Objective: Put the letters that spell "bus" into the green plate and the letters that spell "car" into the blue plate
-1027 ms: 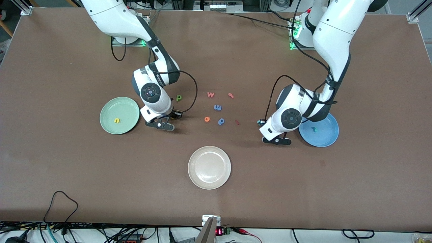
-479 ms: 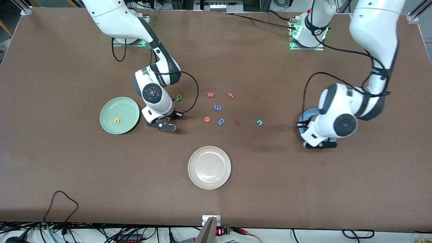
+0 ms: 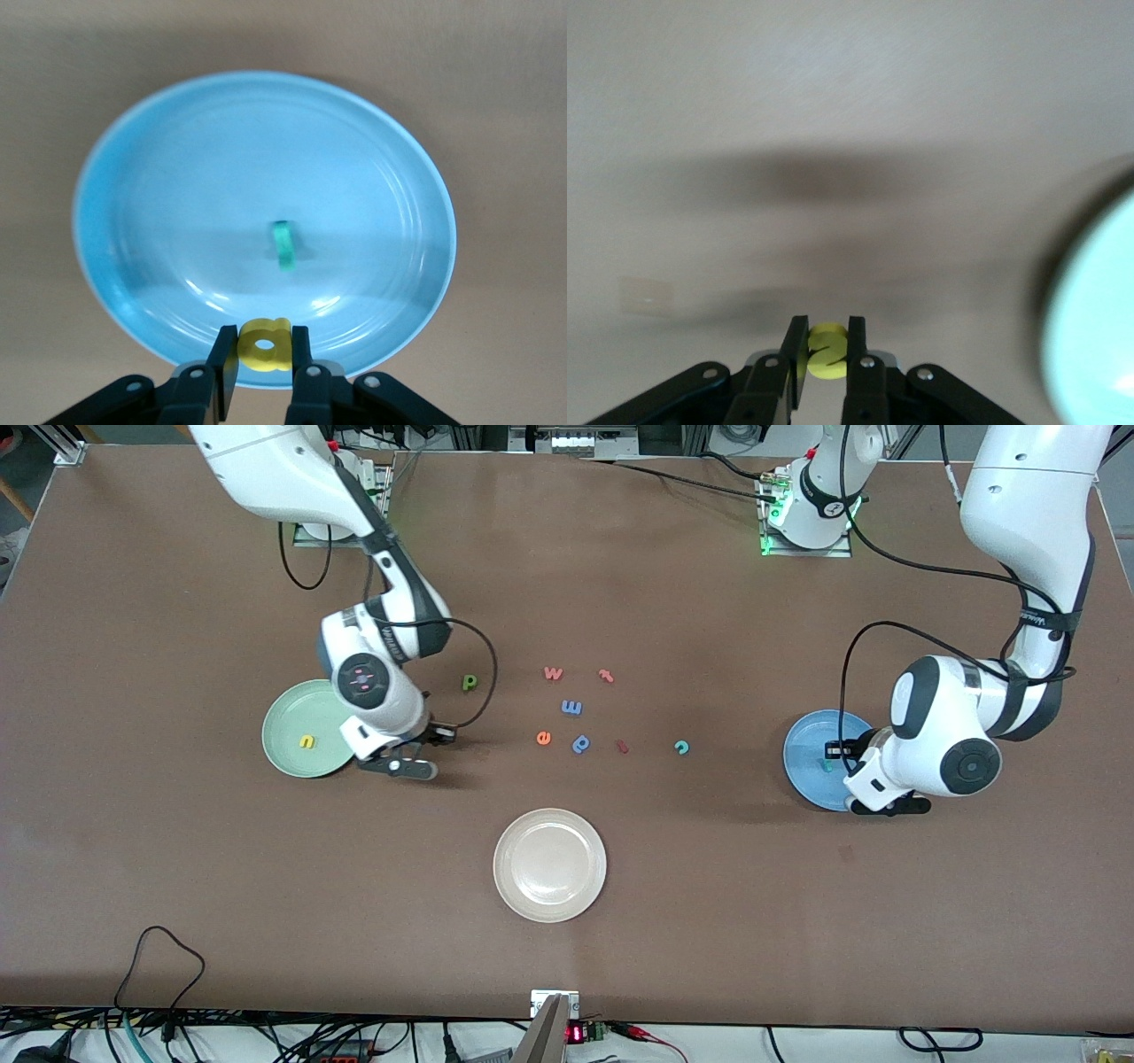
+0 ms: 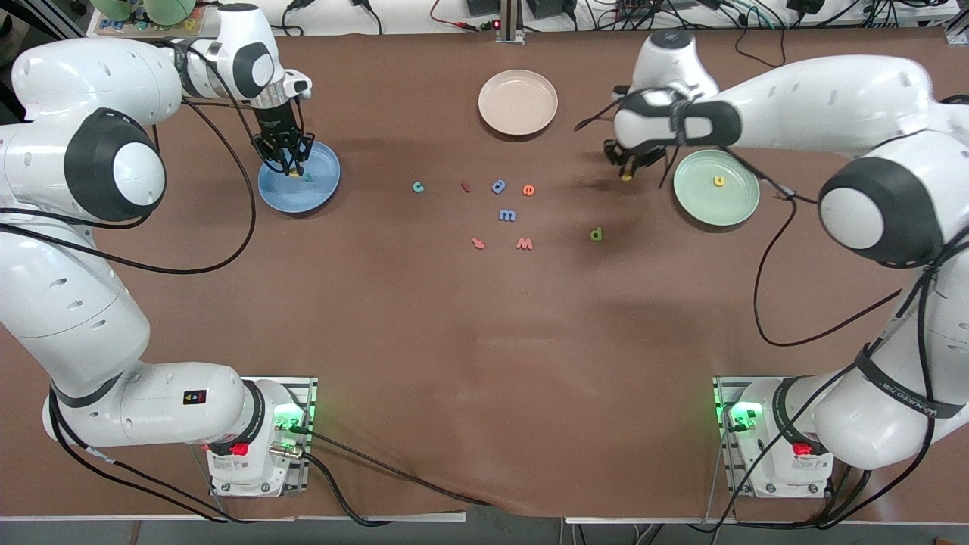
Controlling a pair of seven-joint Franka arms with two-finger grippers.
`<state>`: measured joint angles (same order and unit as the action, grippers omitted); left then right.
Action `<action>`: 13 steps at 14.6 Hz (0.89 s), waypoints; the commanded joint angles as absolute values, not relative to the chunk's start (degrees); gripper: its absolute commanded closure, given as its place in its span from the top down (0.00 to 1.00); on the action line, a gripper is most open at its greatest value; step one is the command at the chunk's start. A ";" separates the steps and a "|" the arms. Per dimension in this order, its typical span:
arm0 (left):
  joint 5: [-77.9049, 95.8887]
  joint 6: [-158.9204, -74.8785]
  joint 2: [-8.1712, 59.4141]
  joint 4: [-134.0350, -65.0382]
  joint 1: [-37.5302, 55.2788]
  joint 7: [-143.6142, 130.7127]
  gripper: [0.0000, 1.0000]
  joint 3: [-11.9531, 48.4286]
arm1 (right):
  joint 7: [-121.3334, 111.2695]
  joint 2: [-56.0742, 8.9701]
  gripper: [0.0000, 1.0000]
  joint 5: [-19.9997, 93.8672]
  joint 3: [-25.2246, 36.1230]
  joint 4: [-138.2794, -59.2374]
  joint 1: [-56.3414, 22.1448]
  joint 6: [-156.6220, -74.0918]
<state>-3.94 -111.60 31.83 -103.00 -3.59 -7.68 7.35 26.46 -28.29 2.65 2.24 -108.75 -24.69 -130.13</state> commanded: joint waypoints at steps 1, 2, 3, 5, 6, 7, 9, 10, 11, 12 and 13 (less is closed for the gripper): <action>-4.75 -111.80 31.90 -102.66 -3.51 -7.38 0.65 7.56 | 16.38 -23.21 0.00 3.34 1.49 -110.04 -17.69 -123.68; -4.75 -111.80 31.90 -102.57 -3.52 -7.38 0.85 7.65 | 13.65 -23.12 0.00 3.25 1.49 -110.13 -15.49 -122.27; -4.75 -111.80 31.82 -102.13 -3.43 -7.38 1.00 7.65 | 11.19 -23.46 0.00 3.08 1.49 -110.30 -13.38 -121.82; -4.75 -111.62 31.82 -100.91 -3.25 -7.38 1.00 7.65 | 6.61 -24.87 0.00 2.73 1.49 -110.83 -8.90 -121.82; -4.75 -111.53 31.73 -100.20 -3.25 -7.38 1.00 7.82 | 5.20 -25.57 0.00 2.72 1.49 -110.92 -7.31 -121.82; -4.75 -111.19 31.73 -98.63 -2.90 -7.38 1.00 8.00 | 4.84 -26.19 0.00 2.72 1.49 -110.92 -6.95 -121.90; -4.49 -111.18 31.73 -97.56 -1.76 -7.47 1.00 8.70 | 5.19 -26.89 0.36 2.72 1.49 -110.92 -7.03 -122.17; -3.96 -111.70 31.82 -97.56 -0.80 -7.64 1.00 9.92 | 5.10 -26.89 0.65 2.72 1.49 -110.92 -7.03 -122.08; -3.87 -111.88 32.25 -97.56 -0.27 -8.60 0.91 11.15 | 4.92 -26.63 0.94 2.72 1.49 -110.83 -7.03 -121.82; -3.78 -112.75 33.13 -97.47 0.87 -9.31 0.81 12.82 | 4.83 -26.11 1.00 2.72 1.41 -110.92 -7.12 -121.64; -3.78 -114.59 33.66 -97.64 2.01 -11.06 0.70 13.53 | 4.75 -25.23 1.00 2.72 1.41 -110.92 -7.47 -121.29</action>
<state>-3.86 -112.57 32.33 -98.04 -0.28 -8.74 11.93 5.47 -27.28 2.63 1.77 -110.76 -7.23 -122.10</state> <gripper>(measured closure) 0.088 0.463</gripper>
